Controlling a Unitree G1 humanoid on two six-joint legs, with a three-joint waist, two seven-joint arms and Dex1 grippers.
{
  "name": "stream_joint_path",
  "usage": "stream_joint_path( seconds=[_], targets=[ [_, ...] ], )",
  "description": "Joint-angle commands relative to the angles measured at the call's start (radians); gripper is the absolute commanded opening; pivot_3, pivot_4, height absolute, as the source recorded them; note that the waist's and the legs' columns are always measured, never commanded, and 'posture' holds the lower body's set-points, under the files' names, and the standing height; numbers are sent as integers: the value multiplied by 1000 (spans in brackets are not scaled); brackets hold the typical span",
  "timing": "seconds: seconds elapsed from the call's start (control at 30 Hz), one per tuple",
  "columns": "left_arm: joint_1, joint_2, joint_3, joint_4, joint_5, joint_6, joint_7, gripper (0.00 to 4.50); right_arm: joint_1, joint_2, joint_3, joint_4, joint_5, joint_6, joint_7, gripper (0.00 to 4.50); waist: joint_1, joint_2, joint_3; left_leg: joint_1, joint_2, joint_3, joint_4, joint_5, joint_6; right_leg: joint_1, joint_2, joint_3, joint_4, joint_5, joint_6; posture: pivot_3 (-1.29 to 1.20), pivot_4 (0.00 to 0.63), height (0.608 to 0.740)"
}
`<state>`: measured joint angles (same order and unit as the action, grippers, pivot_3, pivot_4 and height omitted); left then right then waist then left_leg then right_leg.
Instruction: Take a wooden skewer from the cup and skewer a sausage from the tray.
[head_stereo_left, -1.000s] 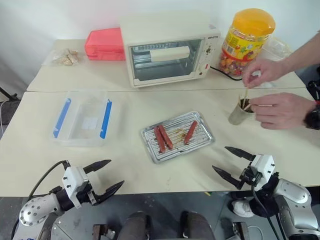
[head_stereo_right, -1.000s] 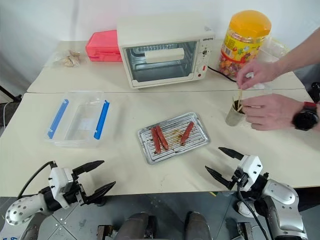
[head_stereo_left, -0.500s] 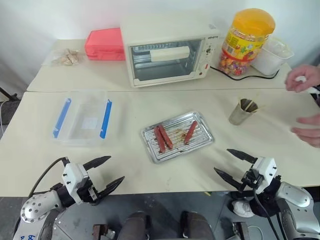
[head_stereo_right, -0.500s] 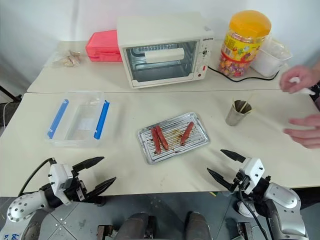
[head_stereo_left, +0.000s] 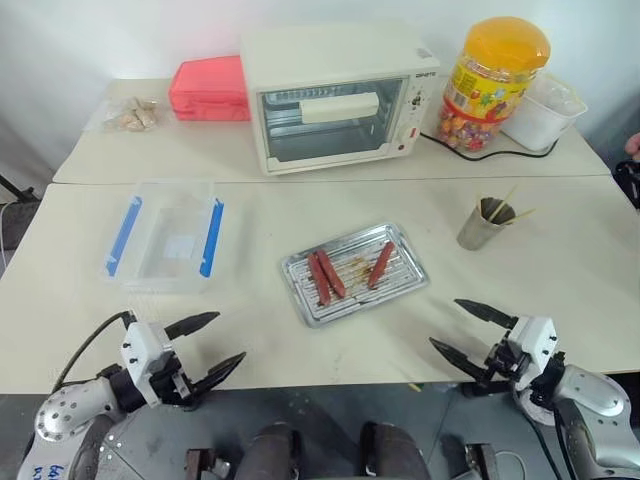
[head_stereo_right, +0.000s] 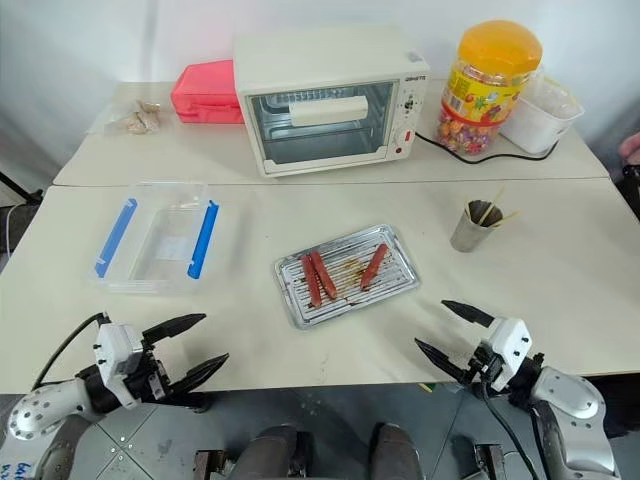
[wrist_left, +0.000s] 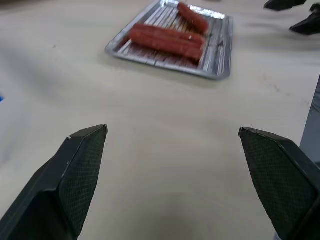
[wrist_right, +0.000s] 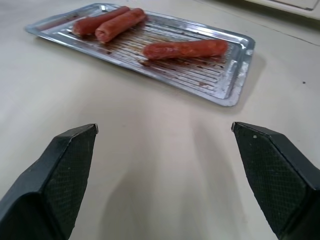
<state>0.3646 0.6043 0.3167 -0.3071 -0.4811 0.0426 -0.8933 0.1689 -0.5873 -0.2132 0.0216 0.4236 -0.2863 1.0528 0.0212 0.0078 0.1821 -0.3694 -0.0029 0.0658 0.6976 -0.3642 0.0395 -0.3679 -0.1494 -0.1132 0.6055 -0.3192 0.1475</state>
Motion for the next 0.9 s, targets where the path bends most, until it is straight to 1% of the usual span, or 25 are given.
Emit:
stream_joint_path(
  seconds=[0.03, 0.07, 0.13, 0.2, 0.33, 0.43, 0.53, 0.67, 0.9],
  targets=[
    [46, 20, 74, -27, -7, -3, 2, 4466, 19, -29, -44, -58, 33, -32, 29, 4500, 0, 0, 0, 0, 0, 0, 0, 0, 0, 0, 0, 0, 0, 0, 0, 0, 150, 740],
    [60, 23, 79, -27, -2, -10, -8, 4466, 17, -29, -51, -63, 36, -28, 21, 4500, 0, 0, 0, 0, 0, 0, 0, 0, 0, 0, 0, 0, -1, 0, 0, 0, 150, 740],
    [93, 19, 71, -42, 10, -6, -10, 4466, -18, -8, -78, -69, 61, 12, -40, 4500, 0, 0, 0, 0, 0, 0, 0, 0, 0, 1, 0, 0, -1, 0, 0, 0, 150, 740],
    [116, 8, 55, -61, 24, -4, 5, 4466, -57, 2, -77, -69, 65, 29, -71, 4500, -1, 0, 0, 0, 0, 0, 0, 0, 0, 1, 0, 0, -1, 0, 0, 0, 150, 740],
    [132, -38, 28, -93, 67, -32, 58, 4466, -147, 7, -18, -17, 30, 26, -43, 4500, 0, 0, 0, 0, 1, 0, 0, 0, 0, 0, 0, 1, -1, 0, 0, 0, 150, 740],
    [158, -53, 14, -127, 71, -27, 66, 4466, -204, 12, 18, 55, 9, 3, -10, 4500, 0, -1, 0, 0, 0, 0, 0, 0, 0, 1, 0, 0, -1, 0, 0, 0, 150, 740],
    [180, -57, 1, -144, 118, -68, 72, 4466, -252, 21, 44, 124, -5, -25, 22, 4500, 0, -1, 0, 0, 0, 0, 0, 0, 0, 1, 0, 0, -1, 0, 0, 0, 150, 740],
    [168, -63, 11, -139, 115, -70, 93, 4466, -273, 25, 56, 161, -8, -51, 50, 4500, 0, 0, 0, 0, 0, 0, 0, 0, 1, 1, 0, 0, -1, 0, 0, 0, 150, 740],
    [144, -51, -3, -131, 118, -56, 102, 4466, -288, 28, 60, 179, -26, -56, 41, 4500, 0, 0, 0, 0, 0, 0, 0, 0, 1, 1, 0, 0, -1, 0, 0, 0, 150, 740]
  ],
)
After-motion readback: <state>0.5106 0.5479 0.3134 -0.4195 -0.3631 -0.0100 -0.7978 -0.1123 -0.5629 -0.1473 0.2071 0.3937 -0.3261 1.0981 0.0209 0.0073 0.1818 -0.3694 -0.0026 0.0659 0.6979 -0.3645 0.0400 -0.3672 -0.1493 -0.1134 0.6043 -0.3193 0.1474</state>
